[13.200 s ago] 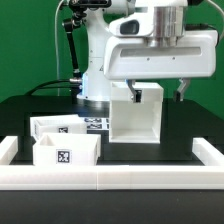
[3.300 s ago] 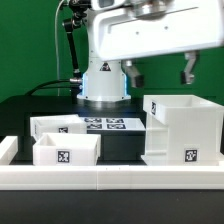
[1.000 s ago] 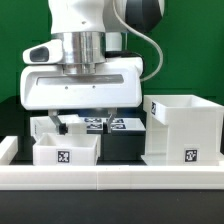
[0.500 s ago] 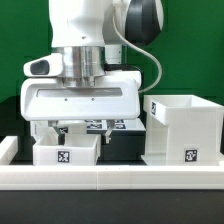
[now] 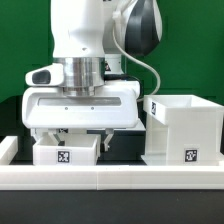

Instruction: Assemble drawer

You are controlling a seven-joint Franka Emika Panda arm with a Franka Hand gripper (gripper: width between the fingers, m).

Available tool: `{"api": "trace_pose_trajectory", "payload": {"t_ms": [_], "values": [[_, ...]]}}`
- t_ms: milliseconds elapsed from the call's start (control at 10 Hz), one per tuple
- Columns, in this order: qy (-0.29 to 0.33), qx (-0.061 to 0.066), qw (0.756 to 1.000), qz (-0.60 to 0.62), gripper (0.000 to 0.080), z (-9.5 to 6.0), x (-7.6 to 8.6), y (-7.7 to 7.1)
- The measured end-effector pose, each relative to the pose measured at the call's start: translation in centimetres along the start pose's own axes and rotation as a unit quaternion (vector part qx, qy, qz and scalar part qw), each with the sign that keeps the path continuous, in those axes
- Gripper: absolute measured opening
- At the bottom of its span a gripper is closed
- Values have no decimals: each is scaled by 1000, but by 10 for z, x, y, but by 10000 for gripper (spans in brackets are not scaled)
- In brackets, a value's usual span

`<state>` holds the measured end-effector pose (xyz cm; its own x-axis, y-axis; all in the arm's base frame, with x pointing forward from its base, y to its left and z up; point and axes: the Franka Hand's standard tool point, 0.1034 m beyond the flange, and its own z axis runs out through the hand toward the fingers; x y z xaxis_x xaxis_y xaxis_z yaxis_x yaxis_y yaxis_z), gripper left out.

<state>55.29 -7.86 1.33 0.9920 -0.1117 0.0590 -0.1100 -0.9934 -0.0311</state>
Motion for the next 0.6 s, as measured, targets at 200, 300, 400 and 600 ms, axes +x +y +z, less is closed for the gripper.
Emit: {"api": "trace_pose_trajectory", "payload": {"t_ms": [200,300,400,600], "values": [[0,-2,1000,-1,649,5,-5,-1],[0,-3,1000,-2,649,6,-8,0],[-2,-3,1000,-7,649,7,-10,3],[-3,-3,1000,-7,524,8,-11,3]]}}
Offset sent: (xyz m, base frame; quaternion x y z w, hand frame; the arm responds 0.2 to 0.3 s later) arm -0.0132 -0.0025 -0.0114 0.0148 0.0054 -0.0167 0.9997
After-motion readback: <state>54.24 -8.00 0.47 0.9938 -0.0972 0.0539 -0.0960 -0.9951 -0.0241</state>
